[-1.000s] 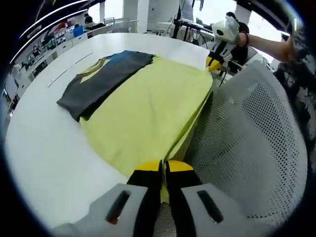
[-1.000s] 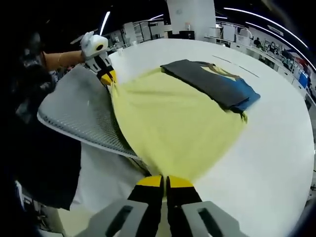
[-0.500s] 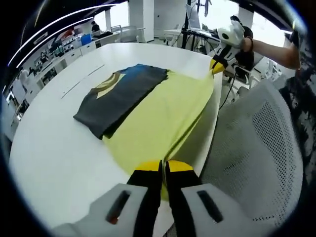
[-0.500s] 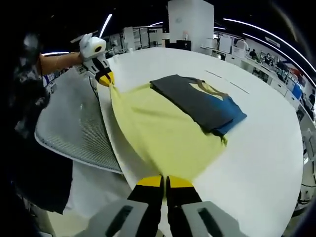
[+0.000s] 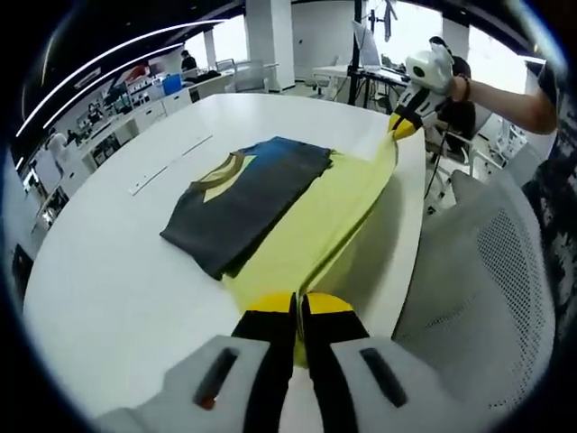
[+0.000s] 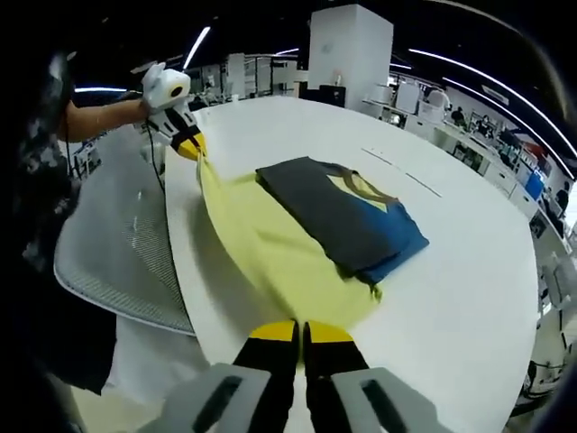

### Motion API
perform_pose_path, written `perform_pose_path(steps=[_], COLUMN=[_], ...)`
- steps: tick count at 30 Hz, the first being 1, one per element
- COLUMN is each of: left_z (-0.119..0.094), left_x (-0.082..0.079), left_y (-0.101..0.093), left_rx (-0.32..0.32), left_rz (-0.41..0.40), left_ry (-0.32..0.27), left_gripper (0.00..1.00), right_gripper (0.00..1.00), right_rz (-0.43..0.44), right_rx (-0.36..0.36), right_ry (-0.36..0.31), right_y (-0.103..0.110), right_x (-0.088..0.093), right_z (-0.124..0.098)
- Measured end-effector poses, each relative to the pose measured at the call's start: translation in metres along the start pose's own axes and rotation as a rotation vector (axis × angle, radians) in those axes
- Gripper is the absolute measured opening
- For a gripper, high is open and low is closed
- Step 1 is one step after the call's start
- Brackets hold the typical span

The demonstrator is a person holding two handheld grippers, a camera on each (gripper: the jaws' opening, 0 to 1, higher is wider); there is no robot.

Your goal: Fold the garment on the visible template until the final outline fits inside the template.

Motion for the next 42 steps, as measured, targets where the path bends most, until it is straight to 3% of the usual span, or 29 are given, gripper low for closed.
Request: perform_pose_path(steps=[21, 32, 39, 42], left_z=[0.003, 0.006, 0.01, 0.011], left_x=[-0.044, -0.058, -0.07, -0.075], left_y=[0.055, 0.082, 0.1, 0.107], left_rx=[-0.162, -0.249, -0.318, -0.336], left_rz=[0.033, 0.012, 0.066, 0.054], left_ry=[-0.08, -0.11, -0.114, -0.135], left_gripper=[0.0, 0.0, 0.0, 0.0], right_gripper=[0.0, 0.0, 0.0, 0.0], right_rz=[-0.036, -0.042, -0.034, -0.027], right_rx=[0.108, 0.158, 0.191, 0.198], right_ry=[-0.079, -0.135, -0.162, -0.169], right_y=[-0.049, -0.068, -0.083, -0.09], right_x=[-0.046, -0.072, -0.086, -0.089], right_z=[0.001, 0.004, 0.009, 0.01])
Point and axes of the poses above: the point that each gripper's makers call its tool centre point, and the gripper's own axes: z roughly forward along the fingers, y roughly to its left, x roughly out of its underside, the point moved 1 cm from there along -z, roughly backward along the fingers, and after that the axes turned 2 degrees about z, right-handed, at the moved point
